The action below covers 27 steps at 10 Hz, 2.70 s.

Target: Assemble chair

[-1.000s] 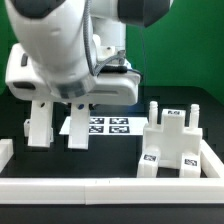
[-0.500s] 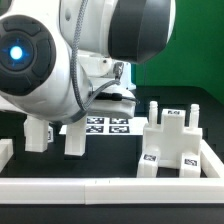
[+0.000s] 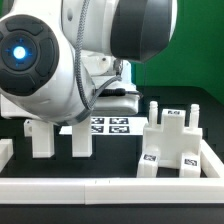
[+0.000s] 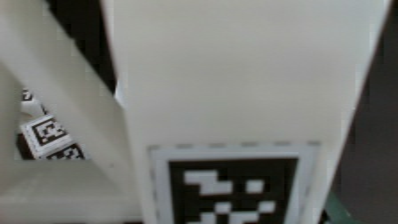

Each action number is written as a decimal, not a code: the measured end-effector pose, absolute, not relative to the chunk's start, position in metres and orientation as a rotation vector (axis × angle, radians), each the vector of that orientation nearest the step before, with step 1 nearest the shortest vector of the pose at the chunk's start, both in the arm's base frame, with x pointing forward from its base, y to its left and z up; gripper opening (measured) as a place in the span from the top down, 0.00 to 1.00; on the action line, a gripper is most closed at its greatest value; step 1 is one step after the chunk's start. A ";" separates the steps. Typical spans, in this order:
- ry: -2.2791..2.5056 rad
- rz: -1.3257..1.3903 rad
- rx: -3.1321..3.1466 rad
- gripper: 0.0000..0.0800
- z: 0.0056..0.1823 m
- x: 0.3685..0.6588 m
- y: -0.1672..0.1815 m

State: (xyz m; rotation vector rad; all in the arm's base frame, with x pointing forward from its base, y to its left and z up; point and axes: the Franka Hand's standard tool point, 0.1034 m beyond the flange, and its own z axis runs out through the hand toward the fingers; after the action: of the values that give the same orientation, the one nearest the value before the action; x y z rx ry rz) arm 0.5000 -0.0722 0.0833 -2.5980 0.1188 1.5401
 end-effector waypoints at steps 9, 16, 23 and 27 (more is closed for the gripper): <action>0.078 1.689 -2.453 0.64 0.088 0.482 -0.056; 0.015 1.748 -2.397 0.64 0.074 0.472 -0.038; 0.126 1.803 -2.406 0.43 0.066 0.467 -0.043; 0.151 1.767 -2.446 0.19 0.068 0.475 -0.047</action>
Offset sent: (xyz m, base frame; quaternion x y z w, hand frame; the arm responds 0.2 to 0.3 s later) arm -0.0178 0.0304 0.0301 0.0444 -0.1433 0.0633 0.9867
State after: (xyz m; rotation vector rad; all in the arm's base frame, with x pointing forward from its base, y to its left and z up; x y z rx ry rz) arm 0.4752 -0.0467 0.0680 -2.4455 0.1513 1.7670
